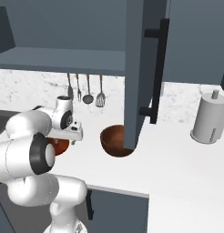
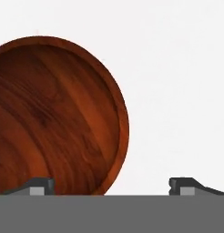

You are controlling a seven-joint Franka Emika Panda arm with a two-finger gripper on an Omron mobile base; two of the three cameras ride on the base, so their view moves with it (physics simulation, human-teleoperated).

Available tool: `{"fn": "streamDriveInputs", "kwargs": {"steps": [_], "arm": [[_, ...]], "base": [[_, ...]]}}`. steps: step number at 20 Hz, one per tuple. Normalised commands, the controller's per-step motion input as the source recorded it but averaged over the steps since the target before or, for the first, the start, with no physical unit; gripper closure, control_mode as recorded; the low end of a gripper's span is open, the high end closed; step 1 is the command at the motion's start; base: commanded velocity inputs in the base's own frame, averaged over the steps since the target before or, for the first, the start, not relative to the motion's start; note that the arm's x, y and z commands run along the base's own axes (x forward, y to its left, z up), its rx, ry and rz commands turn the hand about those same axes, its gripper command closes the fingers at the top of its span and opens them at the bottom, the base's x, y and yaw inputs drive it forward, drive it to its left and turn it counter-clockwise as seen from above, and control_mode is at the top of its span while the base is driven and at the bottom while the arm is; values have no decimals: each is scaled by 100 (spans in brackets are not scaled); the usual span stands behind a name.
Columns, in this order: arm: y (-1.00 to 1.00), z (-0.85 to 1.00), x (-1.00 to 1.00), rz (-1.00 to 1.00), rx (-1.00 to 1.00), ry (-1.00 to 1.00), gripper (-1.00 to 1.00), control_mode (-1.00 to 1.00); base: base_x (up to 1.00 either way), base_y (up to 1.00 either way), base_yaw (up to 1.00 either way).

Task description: Pick up the bowls on the counter and stack them on top of one another in the open cabinet. Place the smaller bowl on top of the larger bowl.

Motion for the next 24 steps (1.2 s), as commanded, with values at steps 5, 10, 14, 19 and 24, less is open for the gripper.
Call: {"fn": "streamDriveInputs", "kwargs": {"steps": [5, 10, 14, 19, 24], "arm": [[2, -24, 16, -5, 0, -4, -100, -100], [7, -40, 1, -2, 0, 0, -100, -100], [10, -35, 2, -1, 0, 0, -100, -100], [0, -34, 7, -1, 2, 0, -100, -100], [0, -5, 3, -1, 1, 0, 100, -100]], "base": [[0, 0, 0], [0, 0, 0], [0, 0, 0], [0, 0, 0], [0, 0, 0]]}}
